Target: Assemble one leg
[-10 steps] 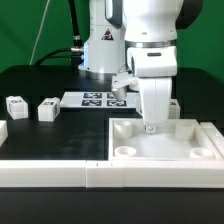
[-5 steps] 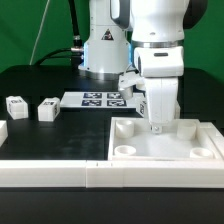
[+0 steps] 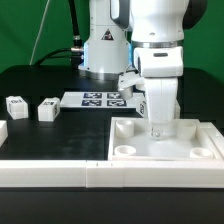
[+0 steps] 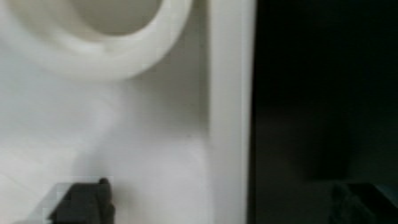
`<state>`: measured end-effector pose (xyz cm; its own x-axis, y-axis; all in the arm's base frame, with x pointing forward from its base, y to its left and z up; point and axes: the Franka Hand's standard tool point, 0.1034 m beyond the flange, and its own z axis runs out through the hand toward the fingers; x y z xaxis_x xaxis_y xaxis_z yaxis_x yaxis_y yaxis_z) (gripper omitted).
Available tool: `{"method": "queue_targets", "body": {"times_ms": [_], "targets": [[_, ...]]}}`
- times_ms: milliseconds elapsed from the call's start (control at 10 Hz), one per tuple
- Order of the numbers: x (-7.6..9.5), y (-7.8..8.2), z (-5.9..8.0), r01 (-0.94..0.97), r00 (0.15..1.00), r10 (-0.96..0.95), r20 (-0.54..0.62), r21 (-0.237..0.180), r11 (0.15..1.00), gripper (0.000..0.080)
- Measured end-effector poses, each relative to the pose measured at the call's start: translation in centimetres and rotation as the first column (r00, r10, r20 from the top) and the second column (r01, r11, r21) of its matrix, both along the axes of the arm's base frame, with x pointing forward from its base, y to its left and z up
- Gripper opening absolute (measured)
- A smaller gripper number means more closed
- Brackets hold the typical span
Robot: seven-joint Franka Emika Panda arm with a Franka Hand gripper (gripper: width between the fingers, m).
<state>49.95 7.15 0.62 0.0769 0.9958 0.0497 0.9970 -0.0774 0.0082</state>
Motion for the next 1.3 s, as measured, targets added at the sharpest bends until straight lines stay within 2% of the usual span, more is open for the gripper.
{"method": "queue_targets", "body": {"times_ms": [400, 600, 900, 1100, 1300], "targets": [[0.0, 0.0, 0.2, 0.010, 1.000, -0.010, 0.002, 0.000, 1.000, 0.0649], [-0.9, 0.2, 3.3, 0.107, 0.994, -0.106, 0.029, -0.008, 0.994, 0.0649], [-1.9, 0.9, 6.1, 0.206, 0.978, -0.205, 0.033, -0.021, 0.978, 0.0649], [-2.0, 0.9, 5.9, 0.214, 0.976, -0.213, 0.031, -0.020, 0.977, 0.0649], [-2.0, 1.0, 5.9, 0.372, 0.928, -0.371, 0.023, -0.010, 0.928, 0.0649]]}}
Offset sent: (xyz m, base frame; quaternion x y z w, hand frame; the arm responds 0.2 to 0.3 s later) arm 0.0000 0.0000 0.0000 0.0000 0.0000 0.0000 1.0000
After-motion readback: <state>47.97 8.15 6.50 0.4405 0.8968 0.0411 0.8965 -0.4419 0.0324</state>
